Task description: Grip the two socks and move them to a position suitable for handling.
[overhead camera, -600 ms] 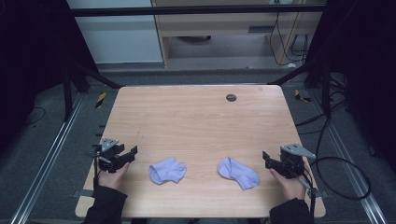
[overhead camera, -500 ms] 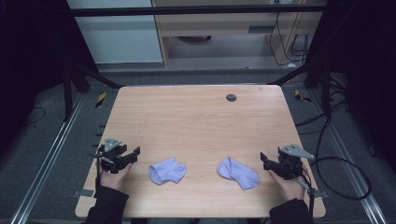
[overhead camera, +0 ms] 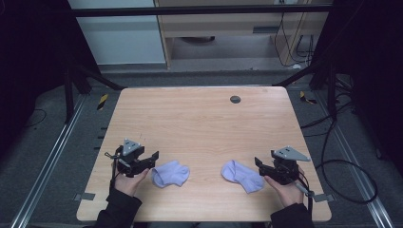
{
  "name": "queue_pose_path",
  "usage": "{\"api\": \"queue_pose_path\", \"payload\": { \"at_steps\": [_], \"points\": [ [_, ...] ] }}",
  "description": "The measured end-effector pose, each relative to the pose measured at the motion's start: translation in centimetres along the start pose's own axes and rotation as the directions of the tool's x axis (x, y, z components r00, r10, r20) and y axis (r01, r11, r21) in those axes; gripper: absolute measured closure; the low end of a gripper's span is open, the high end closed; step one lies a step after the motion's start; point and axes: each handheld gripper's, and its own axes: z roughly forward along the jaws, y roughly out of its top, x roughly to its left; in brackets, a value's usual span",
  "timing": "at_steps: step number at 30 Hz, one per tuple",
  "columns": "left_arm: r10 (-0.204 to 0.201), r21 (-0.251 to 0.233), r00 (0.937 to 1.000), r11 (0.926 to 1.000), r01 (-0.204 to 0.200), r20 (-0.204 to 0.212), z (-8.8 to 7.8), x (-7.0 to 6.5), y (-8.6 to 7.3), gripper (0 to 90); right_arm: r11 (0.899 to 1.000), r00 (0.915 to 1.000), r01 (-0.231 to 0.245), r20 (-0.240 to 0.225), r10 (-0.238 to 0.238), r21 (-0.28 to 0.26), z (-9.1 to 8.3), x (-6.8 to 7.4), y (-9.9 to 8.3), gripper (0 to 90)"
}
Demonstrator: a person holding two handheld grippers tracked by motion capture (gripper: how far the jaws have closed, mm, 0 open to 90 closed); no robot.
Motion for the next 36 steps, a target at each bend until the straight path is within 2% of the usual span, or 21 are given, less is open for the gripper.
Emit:
{"api": "queue_pose_path", "payload": {
  "at_steps": [4, 6, 7, 8, 9, 11, 12, 13, 17, 18, 19, 20, 21, 24, 29, 30, 31, 33, 34, 35, 36],
  "points": [
    [0.02, -0.007, 0.9996, 0.9998, -0.019, 0.022, 0.1, -1.2, 0.6, 34.4, 1.0, 0.9997, -0.013, -0.018, 0.013, -0.001, -0.1, 0.4, 0.4, 30.0],
    [0.028, -0.008, 0.9991, 0.9996, -0.028, 0.03, 0.2, -1.6, 0.7, 34.7, 1.0, 0.9998, -0.006, -0.02, 0.005, -0.006, -0.1, 0.4, 0.4, 30.2],
    [0.041, -0.012, 0.9983, 0.9991, -0.041, 0.04, 0.4, -2.3, 1.0, 34.9, 1.0, 0.9996, 0.004, -0.028, -0.004, -0.001, -0.1, 0.5, 0.5, 31.1],
    [0.041, -0.012, 0.9983, 0.9991, -0.041, 0.04, 0.4, -2.3, 1.0, 35.1, 1.0, 0.9995, 0.007, -0.032, -0.007, 0.0, -0.2, 0.6, 0.5, 32.0],
    [0.051, -0.013, 0.9972, 0.9986, -0.051, 0.054, 0.6, -3.1, 1.2, 35.2, 1.0, 0.9993, 0.012, -0.035, -0.012, 0.002, -0.3, 0.6, 0.5, 33.6],
    [0.06, -0.016, 0.9959, 0.9981, -0.059, 0.068, 0.9, -4.0, 1.5, 35.6, 1.0, 0.9988, 0.022, -0.044, -0.022, 0.009, -0.4, 0.8, 0.5, 36.5],
    [0.06, -0.016, 0.9959, 0.9981, -0.059, 0.068, 0.9, -4.0, 1.5, 35.8, 1.0, 0.9988, 0.022, -0.044, -0.022, 0.009, -0.4, 0.8, 0.5, 36.5],
    [0.071, -0.014, 0.9941, 0.9974, -0.07, 0.082, 1.3, -4.9, 1.7, 36.0, 0.999, 0.9979, 0.039, -0.051, -0.038, 0.016, -0.5, 0.9, 0.4, 38.2],
    [0.095, -0.015, 0.9891, 0.9954, -0.094, 0.112, 2.1, -6.7, 2.2, 37.0, 0.998, 0.9965, 0.048, -0.069, -0.046, 0.027, -0.7, 1.2, 0.0, 41.1],
    [0.095, -0.015, 0.9891, 0.9954, -0.094, 0.112, 2.1, -6.7, 2.2, 37.3, 0.998, 0.9958, 0.057, -0.073, -0.055, 0.024, -0.7, 1.2, 0.0, 41.3],
    [0.096, -0.015, 0.9871, 0.9953, -0.095, 0.128, 2.4, -7.6, 2.3, 37.6, 0.998, 0.9955, 0.06, -0.074, -0.058, 0.028, -0.8, 1.3, -0.1, 41.6],
    [0.096, -0.015, 0.9871, 0.9953, -0.095, 0.128, 2.4, -7.6, 2.3, 38.0, 0.998, 0.9955, 0.06, -0.074, -0.058, 0.028, -0.8, 1.3, -0.1, 41.6],
    [0.107, -0.014, 0.9842, 0.9942, -0.107, 0.141, 2.7, -8.4, 2.4, 38.4, 0.998, 0.9948, 0.061, -0.083, -0.059, 0.028, -0.9, 1.5, -0.2, 42.6],
    [0.115, -0.012, 0.9816, 0.9934, -0.114, 0.152, 3.0, -9.2, 2.5, 39.9, 0.997, 0.9937, 0.064, -0.094, -0.061, 0.036, -0.9, 1.6, -0.4, 45.4],
    [0.132, -0.002, 0.9733, 0.9909, -0.134, 0.188, 3.9, -11.5, 2.6, 43.2, 0.994, 0.9907, 0.087, -0.11, -0.079, 0.069, -0.9, 2.2, -1.1, 50.8],
    [0.132, -0.002, 0.9733, 0.9909, -0.134, 0.188, 3.9, -11.5, 2.6, 43.7, 0.994, 0.9904, 0.083, -0.117, -0.074, 0.076, -0.9, 2.3, -1.2, 51.6],
    [0.144, 0.003, 0.9688, 0.989, -0.148, 0.201, 4.2, -12.4, 2.6, 44.1, 0.993, 0.9893, 0.095, -0.119, -0.086, 0.077, -0.9, 2.3, -1.3, 52.5],
    [0.151, 0.006, 0.965, 0.9877, -0.156, 0.214, 4.5, -13.1, 2.6, 45.4, 0.991, 0.9882, 0.098, -0.127, -0.086, 0.091, -1.0, 2.5, -1.6, 54.3],
    [0.151, 0.006, 0.965, 0.9877, -0.156, 0.214, 4.5, -13.1, 2.6, 45.9, 0.991, 0.9882, 0.098, -0.127, -0.086, 0.091, -1.0, 2.5, -1.6, 54.3],
    [0.157, 0.011, 0.9614, 0.9864, -0.164, 0.226, 4.8, -13.7, 2.6, 46.4, 0.989, 0.9871, 0.105, -0.132, -0.091, 0.101, -1.1, 2.6, -1.9, 56.2],
    [0.157, 0.011, 0.9614, 0.9864, -0.164, 0.226, 4.8, -13.7, 2.6, 47.2, 0.989, 0.9866, 0.107, -0.134, -0.092, 0.106, -1.1, 2.6, -2.1, 56.9]
  ]
}}
